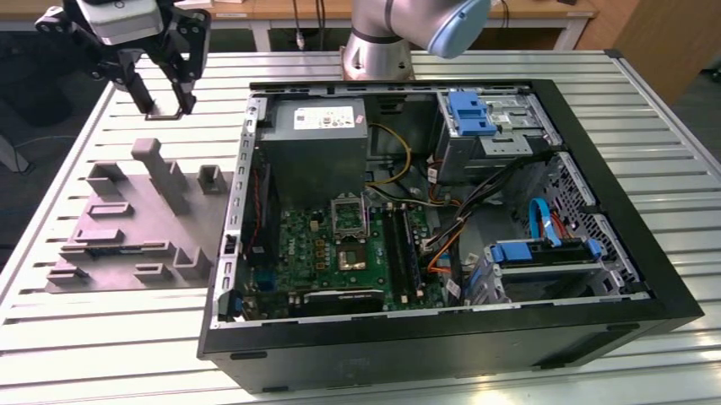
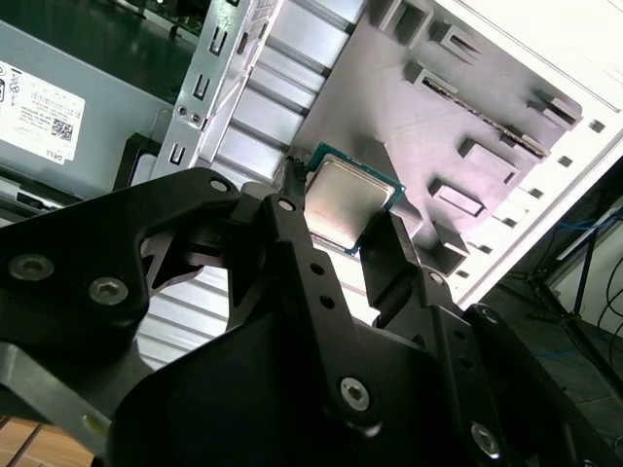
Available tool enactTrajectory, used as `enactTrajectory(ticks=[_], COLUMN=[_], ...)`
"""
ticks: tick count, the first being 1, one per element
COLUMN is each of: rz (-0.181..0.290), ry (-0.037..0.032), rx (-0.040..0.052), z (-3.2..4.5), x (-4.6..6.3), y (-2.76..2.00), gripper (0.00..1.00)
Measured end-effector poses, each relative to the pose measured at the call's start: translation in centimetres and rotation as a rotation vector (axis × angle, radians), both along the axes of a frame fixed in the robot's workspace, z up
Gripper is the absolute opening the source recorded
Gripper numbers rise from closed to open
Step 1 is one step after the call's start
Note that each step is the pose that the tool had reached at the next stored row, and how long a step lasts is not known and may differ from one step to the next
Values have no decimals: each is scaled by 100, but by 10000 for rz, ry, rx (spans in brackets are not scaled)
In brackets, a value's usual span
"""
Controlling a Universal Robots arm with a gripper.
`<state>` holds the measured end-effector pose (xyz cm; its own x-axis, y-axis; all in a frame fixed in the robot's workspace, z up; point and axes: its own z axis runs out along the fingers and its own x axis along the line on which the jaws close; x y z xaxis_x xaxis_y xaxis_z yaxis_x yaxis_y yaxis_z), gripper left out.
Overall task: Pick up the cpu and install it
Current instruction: 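Pick up the cpu and move it towards the insertion slot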
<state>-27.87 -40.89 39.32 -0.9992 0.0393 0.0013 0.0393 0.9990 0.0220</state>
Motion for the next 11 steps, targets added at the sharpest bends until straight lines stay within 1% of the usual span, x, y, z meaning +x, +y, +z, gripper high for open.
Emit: enactTrajectory(ticks=[11], rz=[0], ry=[0], rx=[0], z=[0], x=[52], y=[0], gripper=[47])
